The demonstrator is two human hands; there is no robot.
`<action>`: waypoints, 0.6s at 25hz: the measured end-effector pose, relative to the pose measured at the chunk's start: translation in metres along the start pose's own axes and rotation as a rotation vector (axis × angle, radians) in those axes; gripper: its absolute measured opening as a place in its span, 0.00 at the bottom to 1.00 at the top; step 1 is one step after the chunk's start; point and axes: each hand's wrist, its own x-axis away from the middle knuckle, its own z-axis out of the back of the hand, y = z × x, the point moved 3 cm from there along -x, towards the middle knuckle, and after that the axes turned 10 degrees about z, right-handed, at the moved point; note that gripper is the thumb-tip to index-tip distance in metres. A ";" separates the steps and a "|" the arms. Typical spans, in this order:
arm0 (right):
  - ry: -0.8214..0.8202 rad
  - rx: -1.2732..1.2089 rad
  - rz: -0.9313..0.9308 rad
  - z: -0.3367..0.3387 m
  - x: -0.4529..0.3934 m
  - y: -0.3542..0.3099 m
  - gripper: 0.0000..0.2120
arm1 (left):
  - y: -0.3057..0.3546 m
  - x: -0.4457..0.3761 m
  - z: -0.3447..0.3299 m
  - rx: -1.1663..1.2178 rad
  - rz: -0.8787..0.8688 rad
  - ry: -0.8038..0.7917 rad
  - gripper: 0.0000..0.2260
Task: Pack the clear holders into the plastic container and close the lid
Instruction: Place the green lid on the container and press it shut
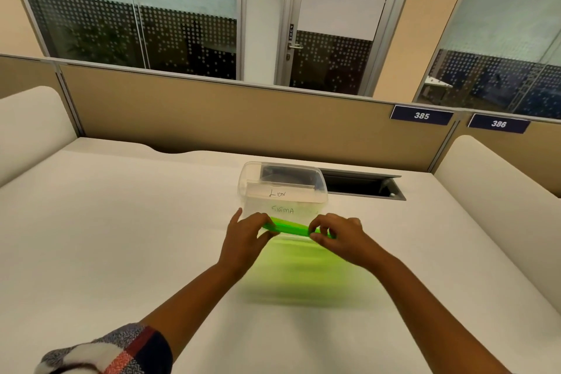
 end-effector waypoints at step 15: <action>0.395 -0.839 -0.232 0.011 -0.033 0.105 0.09 | -0.035 -0.085 0.031 0.374 0.396 -0.053 0.06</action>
